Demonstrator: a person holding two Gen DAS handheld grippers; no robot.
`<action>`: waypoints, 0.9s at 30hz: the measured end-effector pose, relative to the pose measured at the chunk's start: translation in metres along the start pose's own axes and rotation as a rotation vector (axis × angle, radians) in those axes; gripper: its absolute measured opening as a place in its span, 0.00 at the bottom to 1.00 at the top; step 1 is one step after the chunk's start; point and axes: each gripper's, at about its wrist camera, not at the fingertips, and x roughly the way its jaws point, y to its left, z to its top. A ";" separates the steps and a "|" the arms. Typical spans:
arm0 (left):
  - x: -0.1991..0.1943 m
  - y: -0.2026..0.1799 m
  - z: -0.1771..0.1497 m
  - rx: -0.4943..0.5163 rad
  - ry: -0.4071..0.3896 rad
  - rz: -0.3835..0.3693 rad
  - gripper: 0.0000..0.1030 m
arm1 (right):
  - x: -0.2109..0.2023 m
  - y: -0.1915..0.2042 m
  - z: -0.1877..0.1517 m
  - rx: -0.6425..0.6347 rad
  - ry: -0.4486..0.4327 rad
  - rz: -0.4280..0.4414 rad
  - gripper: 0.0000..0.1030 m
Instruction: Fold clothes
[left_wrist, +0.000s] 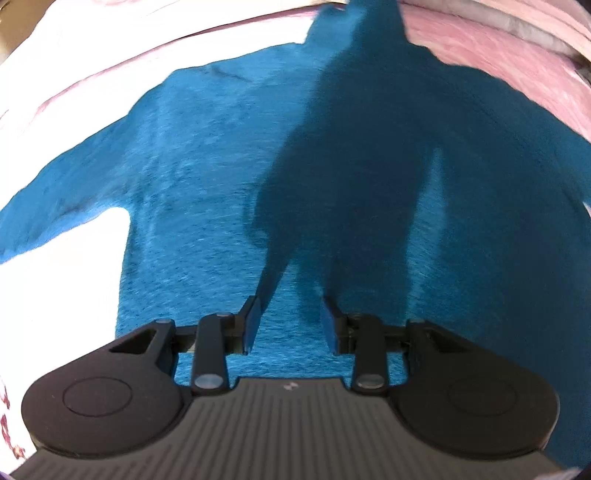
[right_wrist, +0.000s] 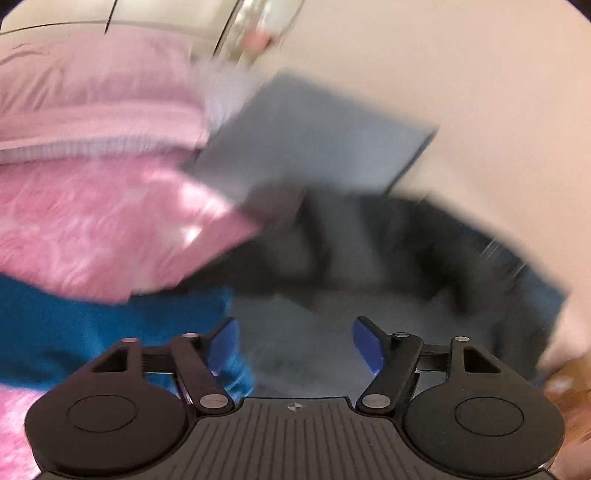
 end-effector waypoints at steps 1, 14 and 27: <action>0.001 0.002 0.001 -0.012 -0.005 0.003 0.30 | -0.010 0.007 -0.002 0.000 -0.041 -0.017 0.68; 0.018 0.044 0.005 -0.033 -0.136 0.015 0.35 | 0.053 0.161 -0.078 0.013 0.106 0.450 0.67; -0.008 0.079 -0.045 0.010 -0.176 -0.091 0.16 | -0.062 0.255 -0.122 -0.041 0.089 0.830 0.65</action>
